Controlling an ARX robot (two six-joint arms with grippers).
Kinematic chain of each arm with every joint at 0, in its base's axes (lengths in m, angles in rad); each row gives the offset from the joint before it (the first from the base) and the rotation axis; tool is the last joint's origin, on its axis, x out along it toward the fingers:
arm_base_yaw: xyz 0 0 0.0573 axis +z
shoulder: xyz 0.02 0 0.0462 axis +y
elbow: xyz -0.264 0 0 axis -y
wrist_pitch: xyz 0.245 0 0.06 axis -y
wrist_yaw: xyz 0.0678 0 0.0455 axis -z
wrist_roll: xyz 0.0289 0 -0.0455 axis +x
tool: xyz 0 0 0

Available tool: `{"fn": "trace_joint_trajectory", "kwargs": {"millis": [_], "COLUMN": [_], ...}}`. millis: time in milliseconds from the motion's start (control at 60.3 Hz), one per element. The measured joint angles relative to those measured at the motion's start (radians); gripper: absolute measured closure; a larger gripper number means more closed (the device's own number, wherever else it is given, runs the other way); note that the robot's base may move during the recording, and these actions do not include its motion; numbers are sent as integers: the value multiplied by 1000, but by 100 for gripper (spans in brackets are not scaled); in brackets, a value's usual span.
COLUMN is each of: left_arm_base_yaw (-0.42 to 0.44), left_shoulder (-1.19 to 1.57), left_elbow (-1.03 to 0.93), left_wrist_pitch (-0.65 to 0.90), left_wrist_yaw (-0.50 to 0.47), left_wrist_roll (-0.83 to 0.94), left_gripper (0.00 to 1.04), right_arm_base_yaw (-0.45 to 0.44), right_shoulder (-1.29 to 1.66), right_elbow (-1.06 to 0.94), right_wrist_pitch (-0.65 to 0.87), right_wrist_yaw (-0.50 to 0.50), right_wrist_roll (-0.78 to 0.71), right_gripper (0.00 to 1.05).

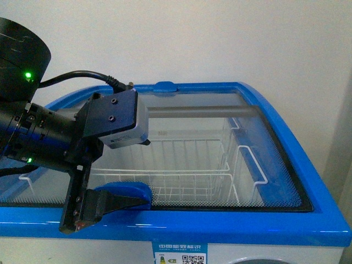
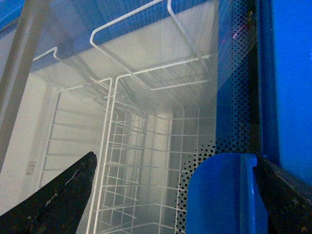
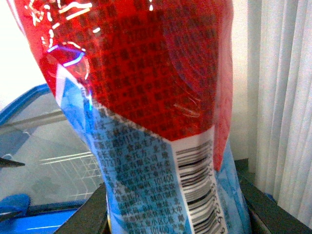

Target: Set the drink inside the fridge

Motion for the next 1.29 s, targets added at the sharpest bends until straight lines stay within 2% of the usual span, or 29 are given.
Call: {"fn": "trace_joint_trajectory", "kwargs": {"millis": [415, 912, 995, 1095, 1194, 1294], "left_arm_base_yaw": [9, -3, -11, -19, -23, -23], "left_shoulder": [135, 388, 446, 472, 448, 373], "left_elbow": [223, 642, 713, 705, 595, 471], "left_wrist_pitch": [14, -30, 48, 207, 385, 456], "left_wrist_yaw": [-29, -91, -146, -204, -274, -340], "left_wrist_roll": [9, 5, -2, -37, -137, -254], "left_gripper": [8, 8, 8, 8, 8, 8], "right_arm_base_yaw": [0, 0, 0, 0, 0, 0], "right_shoulder": [0, 0, 0, 0, 0, 0], "right_elbow": [0, 0, 0, 0, 0, 0], "right_wrist_pitch": [0, 0, 0, 0, 0, 0], "right_wrist_yaw": [0, 0, 0, 0, 0, 0], "right_wrist_roll": [0, 0, 0, 0, 0, 0], "right_gripper": [60, 60, 60, 60, 60, 60]}}
